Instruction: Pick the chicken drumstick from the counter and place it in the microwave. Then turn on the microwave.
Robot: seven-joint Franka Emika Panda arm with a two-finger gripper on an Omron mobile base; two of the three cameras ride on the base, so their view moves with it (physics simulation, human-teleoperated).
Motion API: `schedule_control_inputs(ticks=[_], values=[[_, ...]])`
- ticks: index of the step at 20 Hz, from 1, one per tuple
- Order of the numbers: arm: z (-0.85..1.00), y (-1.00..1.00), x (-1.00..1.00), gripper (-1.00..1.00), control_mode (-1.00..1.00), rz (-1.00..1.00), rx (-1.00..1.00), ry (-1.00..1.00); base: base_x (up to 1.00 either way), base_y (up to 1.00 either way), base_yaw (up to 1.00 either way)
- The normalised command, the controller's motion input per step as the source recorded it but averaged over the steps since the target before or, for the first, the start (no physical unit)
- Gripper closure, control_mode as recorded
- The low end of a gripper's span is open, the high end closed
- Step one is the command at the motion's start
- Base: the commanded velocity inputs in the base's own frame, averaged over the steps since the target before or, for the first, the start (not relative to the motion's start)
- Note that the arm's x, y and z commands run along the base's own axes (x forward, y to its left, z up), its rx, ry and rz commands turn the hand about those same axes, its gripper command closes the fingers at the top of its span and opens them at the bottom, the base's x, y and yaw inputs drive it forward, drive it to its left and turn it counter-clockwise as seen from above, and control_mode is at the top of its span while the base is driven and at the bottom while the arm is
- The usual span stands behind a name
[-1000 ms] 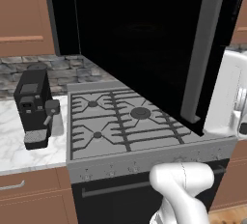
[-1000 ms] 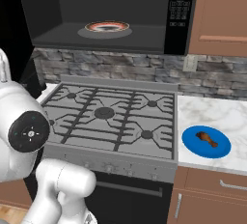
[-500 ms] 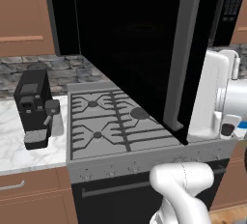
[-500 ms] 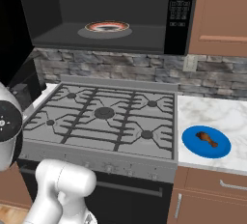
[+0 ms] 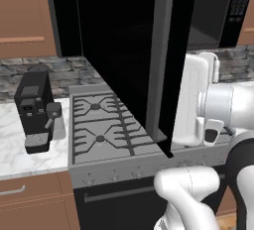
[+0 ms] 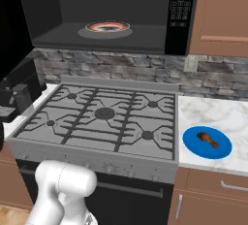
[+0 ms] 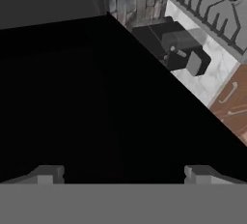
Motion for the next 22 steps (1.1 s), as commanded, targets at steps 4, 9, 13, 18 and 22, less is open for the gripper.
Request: schedule_control_inputs(ticks=[4, 9, 13, 18, 22], values=[[-0.20, 0.48, 0.10, -1.00, -1.00, 0.00, 0.06, 0.00, 0.00, 0.00, 0.00], [-0.08, 0.07, 0.16, -1.00, -1.00, 0.00, 0.03, 0.00, 0.00, 0.00, 0.00], [0.15, -0.41, 0.04, -1.00, -1.00, 0.03, -0.01, -0.13, 0.00, 0.00, 0.00], [0.10, -0.44, 0.00, -1.00, -1.00, 0.01, -0.10, -0.09, 0.00, 0.00, 0.00], [0.05, -0.49, 0.00, -1.00, -1.00, 0.00, -0.16, -0.14, 0.00, 0.00, 0.00]])
